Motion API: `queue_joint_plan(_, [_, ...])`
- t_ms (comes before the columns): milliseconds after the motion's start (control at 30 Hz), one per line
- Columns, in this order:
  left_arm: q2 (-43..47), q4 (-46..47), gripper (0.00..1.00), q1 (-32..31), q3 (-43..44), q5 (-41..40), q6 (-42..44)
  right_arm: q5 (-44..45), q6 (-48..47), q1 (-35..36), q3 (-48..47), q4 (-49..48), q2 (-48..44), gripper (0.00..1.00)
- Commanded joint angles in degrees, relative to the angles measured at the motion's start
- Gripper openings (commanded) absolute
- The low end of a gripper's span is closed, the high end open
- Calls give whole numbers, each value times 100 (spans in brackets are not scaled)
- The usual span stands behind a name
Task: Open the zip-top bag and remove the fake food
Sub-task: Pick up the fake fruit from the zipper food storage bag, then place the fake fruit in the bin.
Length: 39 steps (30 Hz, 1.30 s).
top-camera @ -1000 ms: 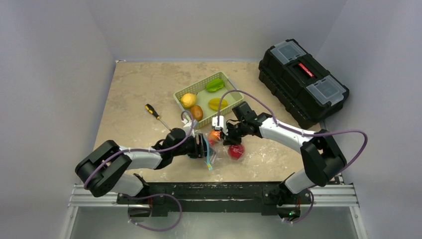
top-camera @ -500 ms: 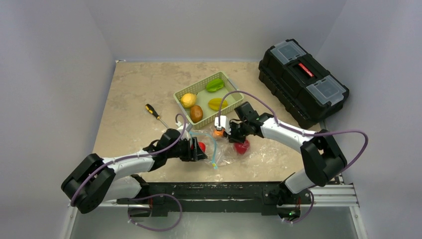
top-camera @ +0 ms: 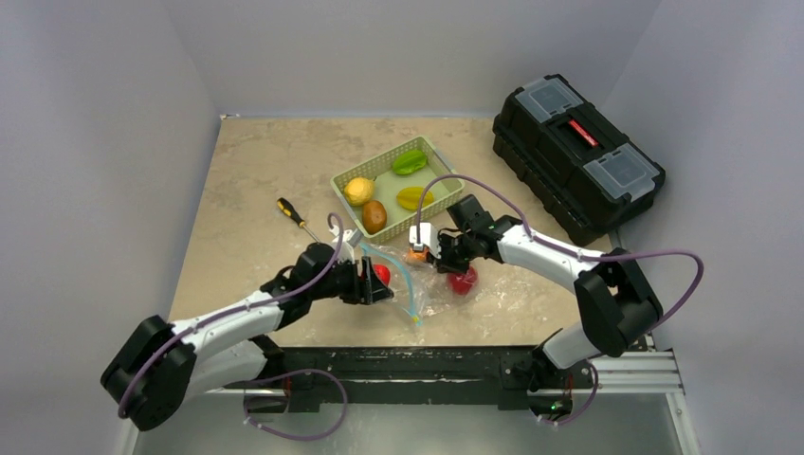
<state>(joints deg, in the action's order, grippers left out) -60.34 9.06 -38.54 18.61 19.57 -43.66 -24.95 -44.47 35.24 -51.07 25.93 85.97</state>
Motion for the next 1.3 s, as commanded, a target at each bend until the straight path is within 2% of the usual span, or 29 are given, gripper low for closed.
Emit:
queue_joint_plan(0, [862,-1002,5,268,376,-104,327,-51,-132,-6,35,73,-236,0])
queue_joint_plan(133, [1415,-1981,3,570,718,-295,598,-57,-124,-16,33,51,-266,0])
queue_joint_plan(300, [1293,-2591,1,1018,1440,-312,985,-40,-137,-63,44,58,-298,0])
queue_joint_plan(500, [328,-2642,0,1529,2565,-104,1234,-19,-189,-73,51,82,-289,0])
queue_joint_plan(800, [-1285,-2940,0,1569,3937,-384,1438,-17,-221,-70,49,100,-318,1])
queue_joint_plan(1267, [-2500,-3273,0,1569,4914,-347,1909,-40,-214,-70,44,87,-309,7])
